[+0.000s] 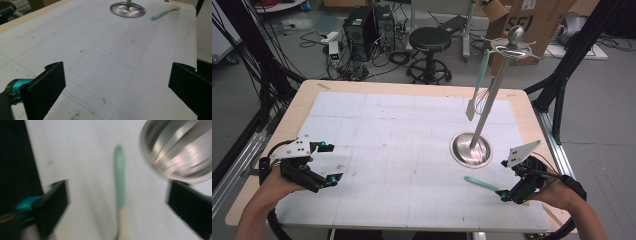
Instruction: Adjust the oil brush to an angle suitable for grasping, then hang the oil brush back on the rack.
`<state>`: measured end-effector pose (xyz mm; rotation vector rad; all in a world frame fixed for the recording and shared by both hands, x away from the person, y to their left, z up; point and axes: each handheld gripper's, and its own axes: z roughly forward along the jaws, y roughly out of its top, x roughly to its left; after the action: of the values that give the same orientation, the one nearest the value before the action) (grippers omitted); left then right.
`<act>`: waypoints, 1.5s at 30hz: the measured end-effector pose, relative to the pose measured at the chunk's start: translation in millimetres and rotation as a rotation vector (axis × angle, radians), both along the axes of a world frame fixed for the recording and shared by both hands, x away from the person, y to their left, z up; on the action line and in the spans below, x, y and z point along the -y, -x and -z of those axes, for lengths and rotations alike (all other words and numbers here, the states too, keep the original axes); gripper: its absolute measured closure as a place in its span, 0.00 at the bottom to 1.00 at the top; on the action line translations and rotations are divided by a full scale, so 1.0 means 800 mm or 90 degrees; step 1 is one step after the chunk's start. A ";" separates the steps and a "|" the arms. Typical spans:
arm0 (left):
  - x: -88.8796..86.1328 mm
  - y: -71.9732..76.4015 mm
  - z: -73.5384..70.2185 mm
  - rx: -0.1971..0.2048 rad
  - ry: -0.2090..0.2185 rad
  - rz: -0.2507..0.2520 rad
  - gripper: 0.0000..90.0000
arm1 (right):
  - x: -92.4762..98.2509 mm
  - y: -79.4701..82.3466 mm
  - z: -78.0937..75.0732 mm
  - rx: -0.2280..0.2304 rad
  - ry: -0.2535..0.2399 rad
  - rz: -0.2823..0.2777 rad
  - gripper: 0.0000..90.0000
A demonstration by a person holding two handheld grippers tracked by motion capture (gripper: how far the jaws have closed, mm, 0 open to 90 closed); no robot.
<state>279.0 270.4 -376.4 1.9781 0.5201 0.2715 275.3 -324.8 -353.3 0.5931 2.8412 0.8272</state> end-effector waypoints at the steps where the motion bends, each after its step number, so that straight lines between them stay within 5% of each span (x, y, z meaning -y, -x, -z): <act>1: 0.000 0.000 0.000 -0.001 0.003 -0.001 0.02 | 0.001 -0.001 -0.005 0.014 -0.016 0.009 0.00; 6: 0.000 0.000 0.000 -0.001 0.003 0.000 0.02 | 0.001 0.000 -0.019 0.025 -0.042 0.004 0.00; 25: -0.001 0.000 -0.001 0.001 0.003 -0.001 0.02 | 0.003 -0.006 -0.025 0.026 0.001 0.009 0.00; 45: 0.001 0.001 -0.002 0.003 0.000 0.002 0.02 | -0.021 -0.019 0.016 -0.020 0.084 0.008 0.00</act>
<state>278.4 269.3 -375.2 1.9780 0.5142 0.2750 290.6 -308.3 -366.2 0.6101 2.8881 0.6285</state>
